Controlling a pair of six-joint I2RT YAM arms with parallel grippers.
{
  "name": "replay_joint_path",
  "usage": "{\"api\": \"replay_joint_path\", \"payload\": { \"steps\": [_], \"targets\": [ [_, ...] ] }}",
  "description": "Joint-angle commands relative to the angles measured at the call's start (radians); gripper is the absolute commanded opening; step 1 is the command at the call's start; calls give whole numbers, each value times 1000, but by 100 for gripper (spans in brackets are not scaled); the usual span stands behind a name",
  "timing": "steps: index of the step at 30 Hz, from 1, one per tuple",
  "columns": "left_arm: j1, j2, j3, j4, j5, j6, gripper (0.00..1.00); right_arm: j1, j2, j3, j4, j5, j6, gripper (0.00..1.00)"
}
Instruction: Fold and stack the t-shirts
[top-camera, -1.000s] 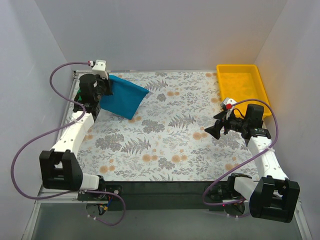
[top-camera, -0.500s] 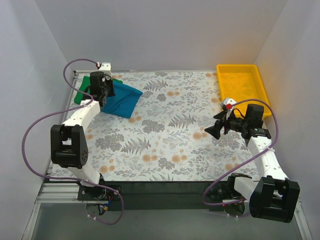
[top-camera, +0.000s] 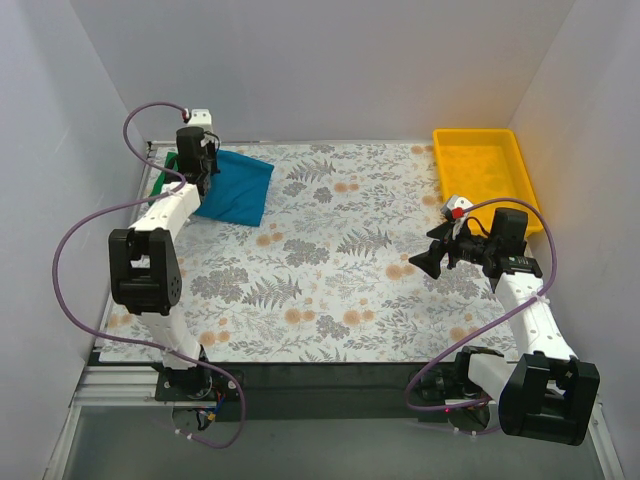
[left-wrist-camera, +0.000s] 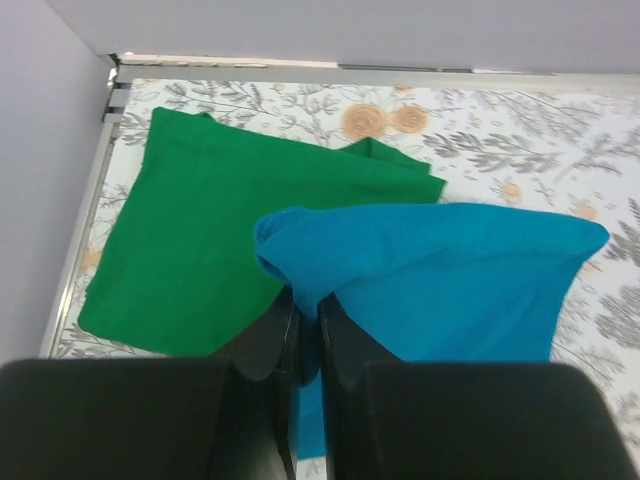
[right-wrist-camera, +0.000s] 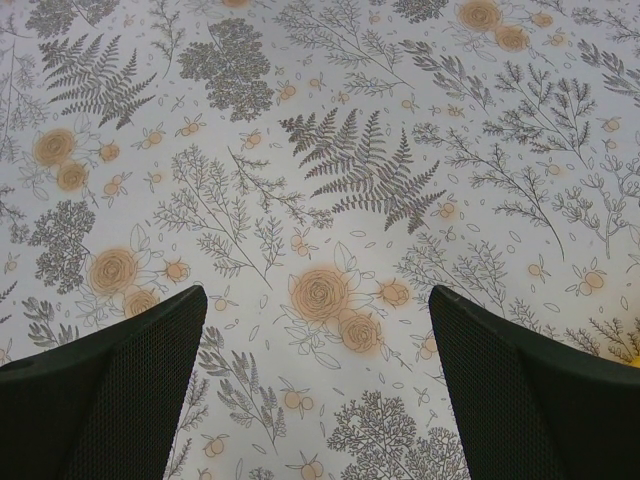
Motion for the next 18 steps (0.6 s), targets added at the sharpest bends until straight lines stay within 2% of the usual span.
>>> {"api": "replay_joint_path", "payload": {
  "steps": [1, 18],
  "targets": [
    [21, 31, 91, 45, -76, 31, 0, -6, -4, 36, -3, -30, -9, 98],
    [37, 84, 187, 74, -200, 71, 0, -6, 21, 41, -3, -34, -9, 98]
  ]
}}
